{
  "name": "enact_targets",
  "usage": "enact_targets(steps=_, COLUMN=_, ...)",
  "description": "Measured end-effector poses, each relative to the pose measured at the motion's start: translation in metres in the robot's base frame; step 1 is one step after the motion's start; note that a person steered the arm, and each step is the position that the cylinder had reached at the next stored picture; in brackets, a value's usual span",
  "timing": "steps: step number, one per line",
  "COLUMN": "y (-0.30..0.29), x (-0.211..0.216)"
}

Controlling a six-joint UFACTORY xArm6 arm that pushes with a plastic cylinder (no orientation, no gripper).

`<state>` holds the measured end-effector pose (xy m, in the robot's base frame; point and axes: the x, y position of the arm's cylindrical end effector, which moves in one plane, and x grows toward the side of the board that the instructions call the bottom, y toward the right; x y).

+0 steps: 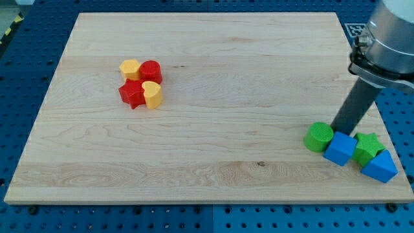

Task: Nudge red star and yellow heart right a bit

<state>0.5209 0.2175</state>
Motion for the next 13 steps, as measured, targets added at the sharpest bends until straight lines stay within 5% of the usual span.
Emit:
enact_targets(steps=2, y=-0.006, x=-0.034)
enact_targets(steps=4, y=-0.087, x=-0.1)
enact_targets(steps=7, y=-0.095, x=-0.111)
enact_targets(steps=9, y=-0.264, x=-0.213)
enact_targets(steps=10, y=-0.389, x=-0.228)
enact_targets(steps=11, y=-0.476, x=-0.213)
enact_targets(steps=13, y=-0.475, x=-0.126)
